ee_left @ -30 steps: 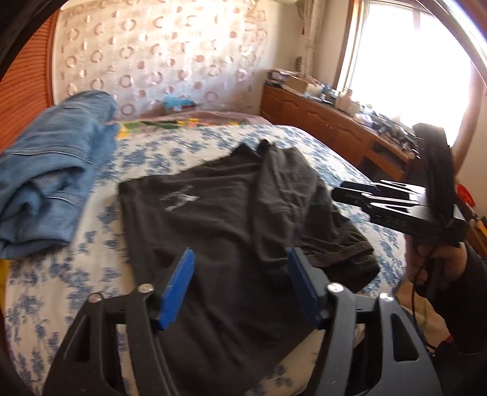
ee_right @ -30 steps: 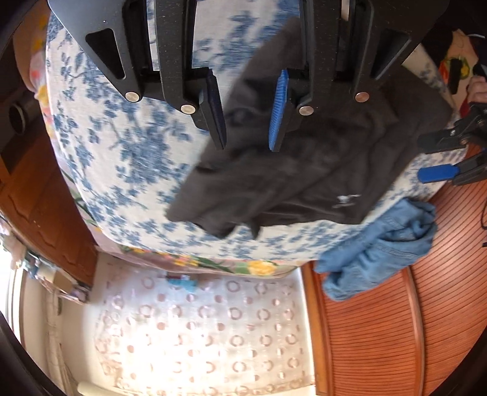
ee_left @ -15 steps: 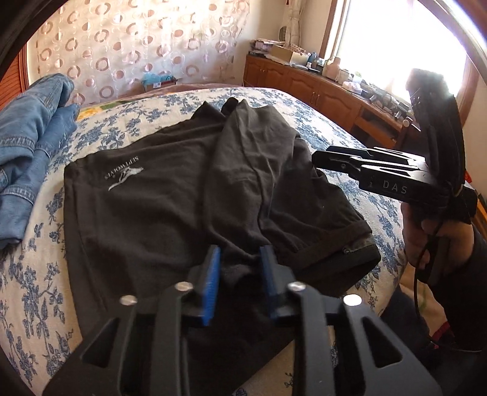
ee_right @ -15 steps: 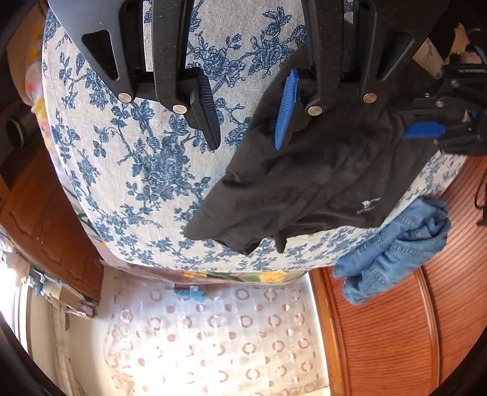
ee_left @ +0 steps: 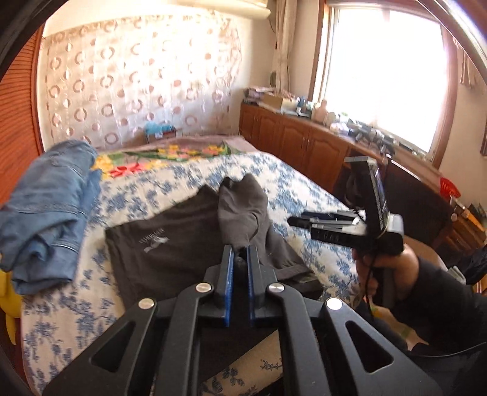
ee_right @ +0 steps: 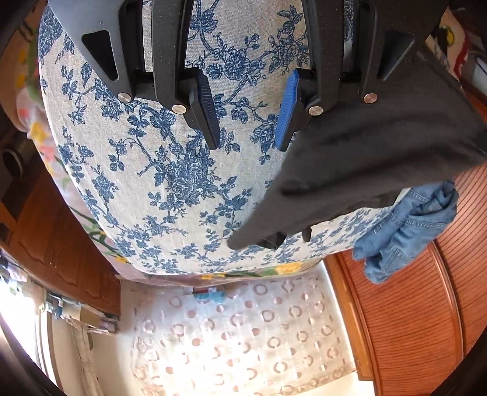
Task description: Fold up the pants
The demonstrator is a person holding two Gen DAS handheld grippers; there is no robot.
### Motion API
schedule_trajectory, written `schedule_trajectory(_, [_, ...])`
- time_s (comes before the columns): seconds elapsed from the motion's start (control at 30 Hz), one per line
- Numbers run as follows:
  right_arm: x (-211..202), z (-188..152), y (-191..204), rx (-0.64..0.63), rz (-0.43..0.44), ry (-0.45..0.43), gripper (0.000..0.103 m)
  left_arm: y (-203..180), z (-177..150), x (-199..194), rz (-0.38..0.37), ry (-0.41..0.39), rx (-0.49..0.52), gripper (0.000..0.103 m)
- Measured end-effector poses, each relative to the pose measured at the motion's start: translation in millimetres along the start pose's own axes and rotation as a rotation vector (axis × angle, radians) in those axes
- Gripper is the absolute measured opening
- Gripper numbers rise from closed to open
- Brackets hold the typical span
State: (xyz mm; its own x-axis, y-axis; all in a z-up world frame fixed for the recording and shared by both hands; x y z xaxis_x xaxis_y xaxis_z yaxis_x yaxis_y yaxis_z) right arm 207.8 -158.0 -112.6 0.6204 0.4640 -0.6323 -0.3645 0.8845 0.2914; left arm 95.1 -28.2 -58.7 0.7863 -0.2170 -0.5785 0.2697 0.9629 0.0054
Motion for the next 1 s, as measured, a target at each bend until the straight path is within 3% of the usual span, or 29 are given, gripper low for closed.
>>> schedule_trajectory(0.17, [2.7, -1.0, 2.3, -0.008, -0.002, 0.011, 0.038, 27.9, -9.4, -17.5, 0.048, -0.001, -0.037, 0.004])
schedule_trajectory(0.3, [5.2, -1.6, 5.0, -0.016, -0.004, 0.022, 0.038, 49.6, -37.9, -2.4, 0.1, 0.078, -0.06, 0.004])
schedule_trajectory(0.47, [7.5, -2.3, 6.9, -0.025, -0.007, 0.034, 0.038, 52.4, -66.7, 19.4, 0.104, 0.16, -0.077, 0.008])
schedule_trajectory(0.57, [8.5, -2.5, 7.2, -0.024, -0.006, 0.038, 0.038, 53.7, -70.0, 21.9, 0.094, 0.163, -0.095, 0.02])
schedule_trajectory(0.63, [9.3, -2.6, 7.3, -0.025, -0.005, 0.041, 0.038, 55.7, -68.3, 21.4, 0.105, 0.154, -0.094, 0.035])
schedule_trajectory(0.7, [9.5, -2.9, 7.4, -0.028, 0.002, 0.044, 0.038, 59.1, -64.3, 18.8, 0.112, 0.137, -0.101, 0.04])
schedule_trajectory(0.87, [7.9, 0.8, 13.7, -0.057, 0.0, 0.046, 0.038, 68.4, -58.0, 19.0, 0.139, 0.117, -0.106, 0.042])
schedule_trajectory(1.0, [9.1, 10.6, 36.6, -0.082, 0.06, 0.044, 0.039, 77.6, -54.6, 21.9, 0.158, 0.099, -0.119, 0.042])
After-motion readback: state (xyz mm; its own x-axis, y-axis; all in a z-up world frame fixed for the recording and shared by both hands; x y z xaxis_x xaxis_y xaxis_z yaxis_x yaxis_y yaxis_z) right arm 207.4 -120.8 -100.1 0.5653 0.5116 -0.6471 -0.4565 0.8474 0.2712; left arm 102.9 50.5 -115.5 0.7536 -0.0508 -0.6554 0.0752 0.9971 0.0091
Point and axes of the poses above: each gripper's, at about its wrist camera, not at the fingertips, and x roughly the way its jaws point, y to its left, z to its top, the point moved 6 cm from there along x, roughly the way its jaws point, and after that the axes turned 13 degrees about z, right-handed, at the moved point
